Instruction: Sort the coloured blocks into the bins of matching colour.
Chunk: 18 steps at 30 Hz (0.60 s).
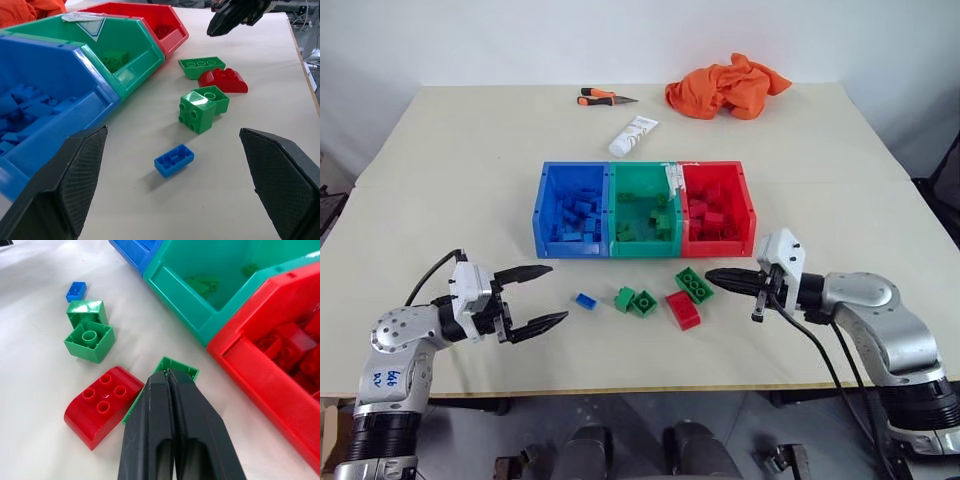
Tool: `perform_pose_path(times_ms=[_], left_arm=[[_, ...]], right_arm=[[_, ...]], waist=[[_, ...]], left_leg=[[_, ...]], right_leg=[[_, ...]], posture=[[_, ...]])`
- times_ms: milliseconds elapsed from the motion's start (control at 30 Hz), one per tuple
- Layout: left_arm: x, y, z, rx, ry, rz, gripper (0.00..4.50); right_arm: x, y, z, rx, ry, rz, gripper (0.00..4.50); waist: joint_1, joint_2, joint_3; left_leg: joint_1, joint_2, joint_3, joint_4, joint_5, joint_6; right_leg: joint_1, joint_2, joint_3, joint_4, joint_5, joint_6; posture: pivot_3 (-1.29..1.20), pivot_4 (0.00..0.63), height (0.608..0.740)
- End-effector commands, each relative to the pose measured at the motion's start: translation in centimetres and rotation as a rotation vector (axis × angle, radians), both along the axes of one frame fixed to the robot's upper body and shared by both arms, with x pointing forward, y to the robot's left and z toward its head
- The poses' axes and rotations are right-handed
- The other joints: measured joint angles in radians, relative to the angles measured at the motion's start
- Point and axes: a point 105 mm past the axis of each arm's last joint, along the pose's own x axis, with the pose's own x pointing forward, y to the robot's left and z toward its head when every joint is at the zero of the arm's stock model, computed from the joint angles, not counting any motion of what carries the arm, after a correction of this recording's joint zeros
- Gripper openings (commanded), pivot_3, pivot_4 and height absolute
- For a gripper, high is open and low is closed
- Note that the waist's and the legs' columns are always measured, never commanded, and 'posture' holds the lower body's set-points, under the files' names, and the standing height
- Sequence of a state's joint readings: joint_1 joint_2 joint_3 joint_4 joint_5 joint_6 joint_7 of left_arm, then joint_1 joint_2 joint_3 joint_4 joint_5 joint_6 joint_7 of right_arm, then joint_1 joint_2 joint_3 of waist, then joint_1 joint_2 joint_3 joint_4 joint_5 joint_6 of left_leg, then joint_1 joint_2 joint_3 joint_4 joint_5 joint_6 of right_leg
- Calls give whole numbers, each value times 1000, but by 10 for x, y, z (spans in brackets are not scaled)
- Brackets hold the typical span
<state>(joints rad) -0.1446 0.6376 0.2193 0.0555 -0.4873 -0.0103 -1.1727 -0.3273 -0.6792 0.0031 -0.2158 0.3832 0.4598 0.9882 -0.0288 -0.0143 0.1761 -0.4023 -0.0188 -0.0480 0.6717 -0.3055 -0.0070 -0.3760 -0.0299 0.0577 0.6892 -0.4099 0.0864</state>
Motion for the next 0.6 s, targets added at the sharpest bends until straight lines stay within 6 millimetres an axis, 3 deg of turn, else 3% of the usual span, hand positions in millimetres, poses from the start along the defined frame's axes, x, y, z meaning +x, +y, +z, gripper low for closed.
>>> perform_pose_path(times_ms=[33,100,200,567,600], left_arm=[[1,-1,4,-8,-29,-7,4500],[2,-2,4,-9,-32,-8,4500],[2,-1,5,-10,-35,-8,4500],[-2,2,5,-15,-25,-5,4500],[-3,2,5,-17,-25,-5,4500]], right_arm=[[0,-1,2,-22,-18,-20,33],[0,0,0,-34,-14,-27,33],[-6,-1,0,-58,-15,-42,641],[-17,-19,-25,-116,21,-128,4300],[-16,-20,-28,-111,23,-140,4469]], waist=[[-1,0,0],[-1,0,0],[1,0,0],[-3,0,0],[-2,0,0]], left_leg=[[0,0,0,0,0,0],[0,0,0,0,0,0],[0,0,0,-1,0,0],[0,0,0,-2,0,0],[1,0,0,-3,0,0]], right_leg=[[0,0,0,0,0,0],[0,0,0,0,0,0],[0,0,0,0,0,0],[0,0,0,-1,0,0],[0,0,0,-1,0,0]], posture=[[0,150,740],[0,150,740],[0,150,740],[0,150,740],[0,150,740]])
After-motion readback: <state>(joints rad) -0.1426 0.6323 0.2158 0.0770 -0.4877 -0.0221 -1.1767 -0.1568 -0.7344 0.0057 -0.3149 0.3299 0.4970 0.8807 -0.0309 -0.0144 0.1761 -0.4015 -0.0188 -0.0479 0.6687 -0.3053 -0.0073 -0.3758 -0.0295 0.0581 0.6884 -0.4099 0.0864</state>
